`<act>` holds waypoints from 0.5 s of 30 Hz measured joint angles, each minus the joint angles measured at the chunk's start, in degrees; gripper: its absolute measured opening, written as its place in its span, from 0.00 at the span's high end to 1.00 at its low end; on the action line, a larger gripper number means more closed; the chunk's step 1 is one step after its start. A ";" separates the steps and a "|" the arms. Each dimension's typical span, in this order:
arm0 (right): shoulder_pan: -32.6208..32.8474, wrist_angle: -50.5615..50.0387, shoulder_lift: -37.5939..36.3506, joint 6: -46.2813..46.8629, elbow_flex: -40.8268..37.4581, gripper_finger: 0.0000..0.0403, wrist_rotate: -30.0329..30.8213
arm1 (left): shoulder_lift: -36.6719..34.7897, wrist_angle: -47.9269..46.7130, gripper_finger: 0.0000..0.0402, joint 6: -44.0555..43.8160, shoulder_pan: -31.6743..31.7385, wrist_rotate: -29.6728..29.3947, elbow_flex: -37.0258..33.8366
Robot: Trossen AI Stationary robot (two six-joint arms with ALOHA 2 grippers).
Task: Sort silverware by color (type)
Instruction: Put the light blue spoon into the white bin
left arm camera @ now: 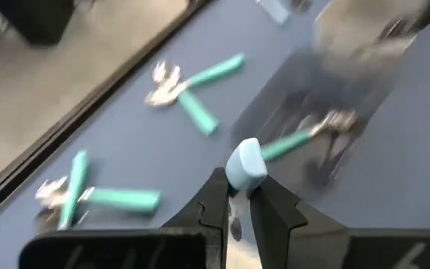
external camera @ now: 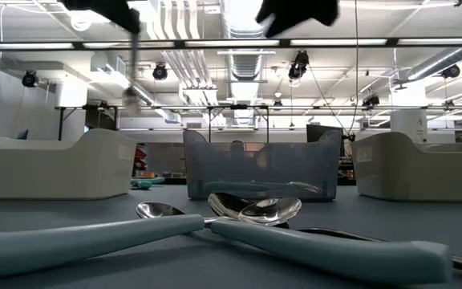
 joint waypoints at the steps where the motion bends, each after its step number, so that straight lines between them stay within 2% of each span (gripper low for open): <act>1: 0.20 -2.40 -0.03 1.63 0.00 0.61 -1.90 | -0.16 -3.64 0.95 -1.63 0.00 1.39 0.00; 7: 1.50 -15.90 0.02 11.09 -0.35 0.66 -12.63 | 0.98 -19.14 0.95 -6.25 -0.02 10.76 -0.02; 15: 4.96 -19.71 0.13 15.08 -1.20 0.67 -22.78 | 4.61 -24.55 0.94 -4.57 0.07 15.30 -0.86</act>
